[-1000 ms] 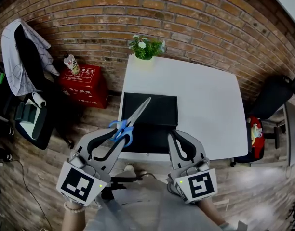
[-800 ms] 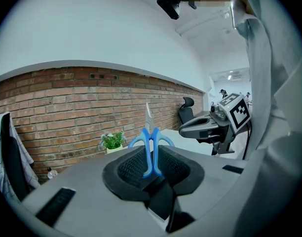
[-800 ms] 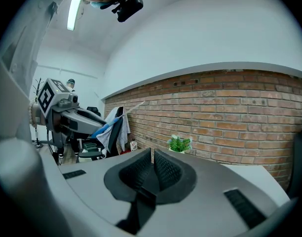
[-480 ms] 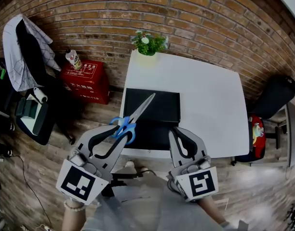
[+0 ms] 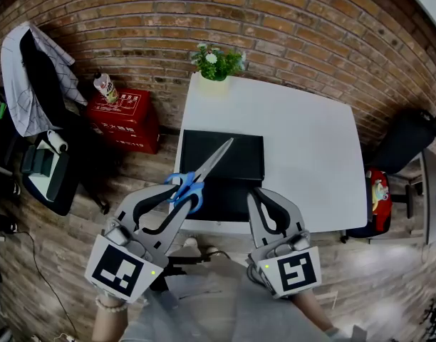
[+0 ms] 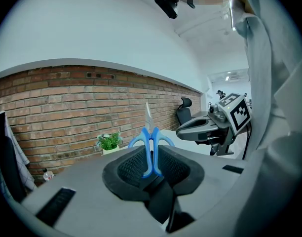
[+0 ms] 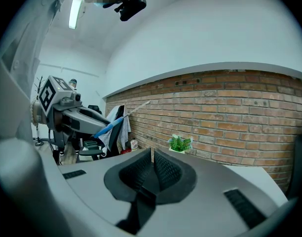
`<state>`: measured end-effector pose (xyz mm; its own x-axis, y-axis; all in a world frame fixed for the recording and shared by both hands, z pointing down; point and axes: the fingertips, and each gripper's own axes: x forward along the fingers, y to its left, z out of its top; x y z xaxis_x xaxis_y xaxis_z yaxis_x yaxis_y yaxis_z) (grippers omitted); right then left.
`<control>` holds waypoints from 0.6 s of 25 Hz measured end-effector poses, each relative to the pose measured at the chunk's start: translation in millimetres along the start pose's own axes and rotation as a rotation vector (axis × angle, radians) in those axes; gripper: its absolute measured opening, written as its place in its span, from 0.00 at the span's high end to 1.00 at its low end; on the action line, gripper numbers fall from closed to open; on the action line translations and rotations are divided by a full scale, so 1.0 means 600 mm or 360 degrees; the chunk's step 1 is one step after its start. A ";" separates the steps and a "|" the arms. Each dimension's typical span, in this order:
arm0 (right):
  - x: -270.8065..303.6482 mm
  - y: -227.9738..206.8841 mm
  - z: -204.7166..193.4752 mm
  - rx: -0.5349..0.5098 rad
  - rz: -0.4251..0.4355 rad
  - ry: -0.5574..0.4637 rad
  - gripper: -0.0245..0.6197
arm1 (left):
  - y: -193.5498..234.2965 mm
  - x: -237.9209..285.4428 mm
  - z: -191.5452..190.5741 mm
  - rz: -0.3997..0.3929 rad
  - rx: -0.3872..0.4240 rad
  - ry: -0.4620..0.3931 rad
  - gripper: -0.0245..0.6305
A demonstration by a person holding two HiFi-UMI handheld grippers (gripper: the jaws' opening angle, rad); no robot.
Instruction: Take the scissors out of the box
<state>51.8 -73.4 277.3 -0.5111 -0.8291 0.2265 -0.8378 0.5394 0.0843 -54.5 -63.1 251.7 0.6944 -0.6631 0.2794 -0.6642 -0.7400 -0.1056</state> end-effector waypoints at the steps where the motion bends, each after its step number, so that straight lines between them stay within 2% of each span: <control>1: 0.001 0.000 0.001 -0.0001 0.0001 0.0001 0.88 | 0.000 0.001 0.001 -0.0004 0.0003 0.0001 0.82; 15: 0.007 0.009 0.011 -0.0005 0.0014 -0.0049 0.88 | -0.005 0.000 0.000 -0.0018 0.0030 -0.0008 0.82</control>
<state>43.6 -74.8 272.3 -0.5243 -0.8283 0.1976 -0.8326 0.5473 0.0852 -52.6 -61.0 251.8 0.7032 -0.6553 0.2757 -0.6511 -0.7494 -0.1203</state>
